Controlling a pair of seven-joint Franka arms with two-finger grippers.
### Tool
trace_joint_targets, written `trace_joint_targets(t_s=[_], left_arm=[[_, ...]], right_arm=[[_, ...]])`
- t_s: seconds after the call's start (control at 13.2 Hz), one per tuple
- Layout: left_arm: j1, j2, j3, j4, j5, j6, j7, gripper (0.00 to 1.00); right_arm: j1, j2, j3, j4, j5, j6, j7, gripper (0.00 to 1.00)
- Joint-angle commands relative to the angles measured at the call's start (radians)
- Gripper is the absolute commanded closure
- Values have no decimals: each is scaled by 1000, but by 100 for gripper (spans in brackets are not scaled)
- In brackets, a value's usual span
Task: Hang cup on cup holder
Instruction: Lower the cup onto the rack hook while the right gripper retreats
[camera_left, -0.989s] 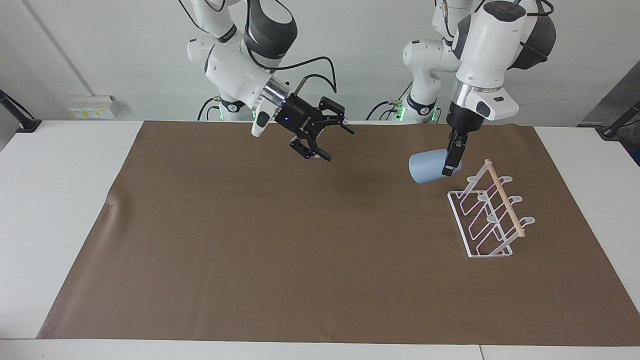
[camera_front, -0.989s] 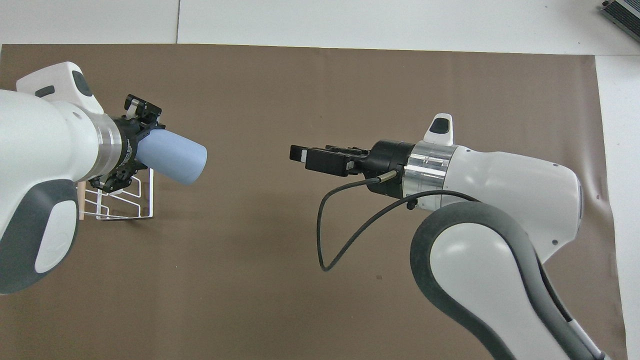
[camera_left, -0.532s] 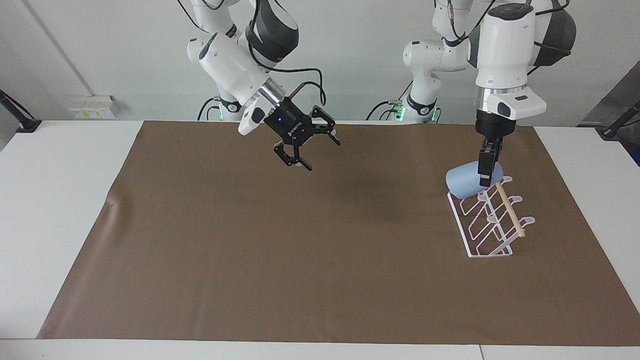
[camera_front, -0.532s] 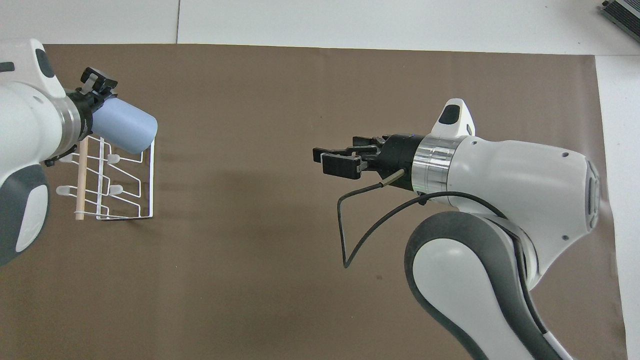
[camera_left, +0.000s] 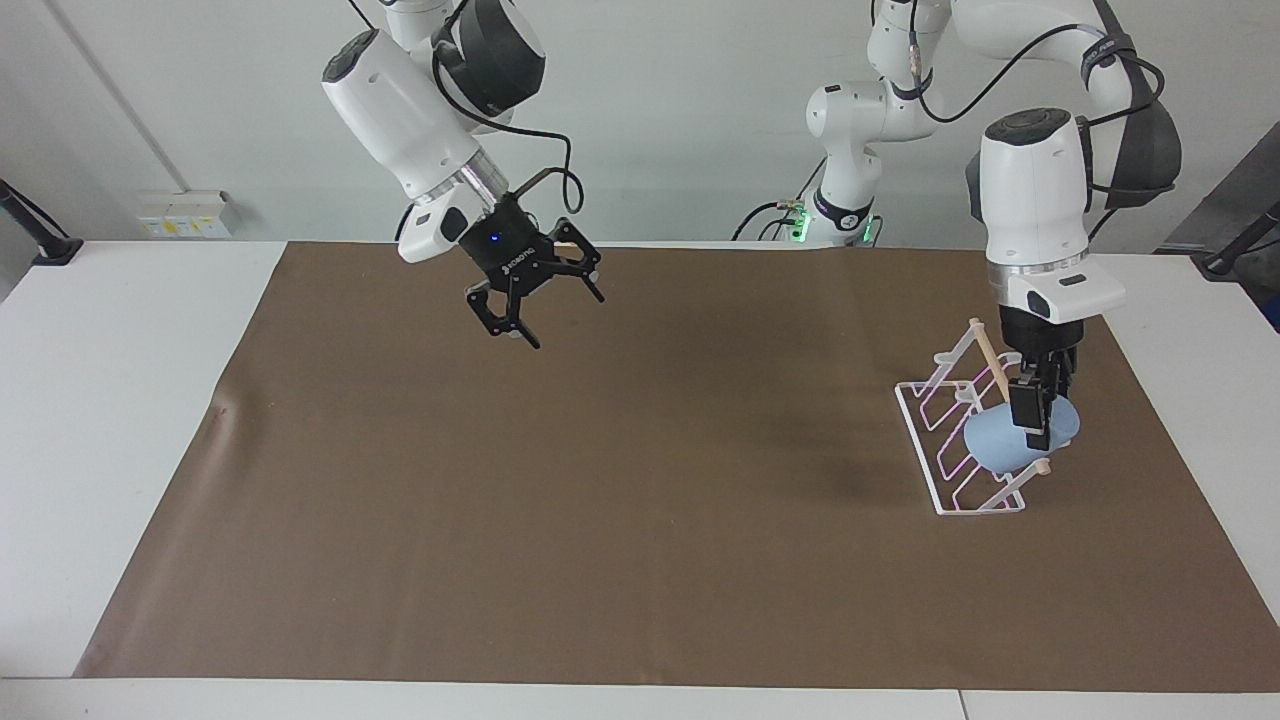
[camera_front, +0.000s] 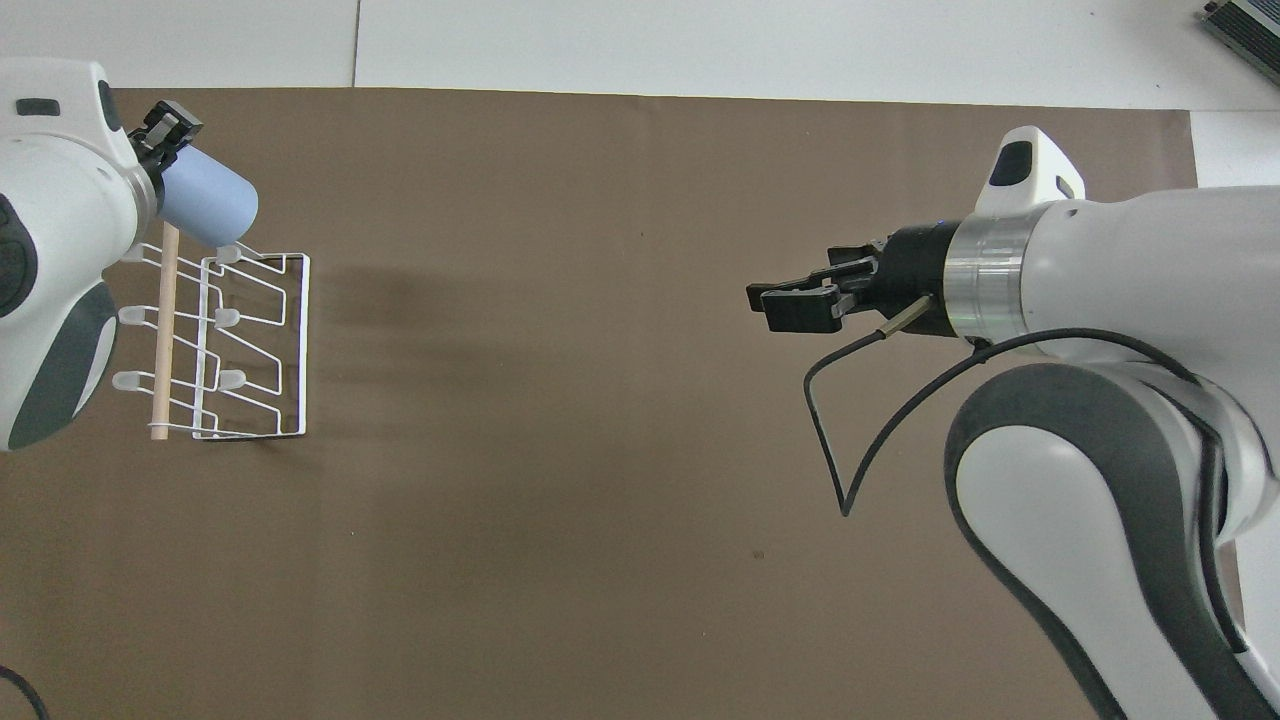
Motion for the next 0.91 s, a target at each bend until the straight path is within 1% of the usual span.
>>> trace_joint_targets(t_s=[0.0,0.15,0.3,0.46,0.68,0.84], left_arm=[[26,10,-7,-5,45,44,15,100],[24,18,-7,-22,48,49,13,100],[23,7,-7,-45,63,41,13,100],[17,0,-7,-58,65,23,15,100],[8,-19,-7,-93,65,10,12,100],[9,-30,-7,-114,67,21,10,100]], right_arm=[[-7,17,-32,87,-122,-112,55,0],[-7,17,-51,116,-183,-186,97,0],[-7,17,-67,138,-255,-249,100,0],[-4,15,-103,150,-291,-307,100,0],[-6,17,-114,222,-416,-419,100,0],[-6,17,-129,253,-427,-496,119,0]])
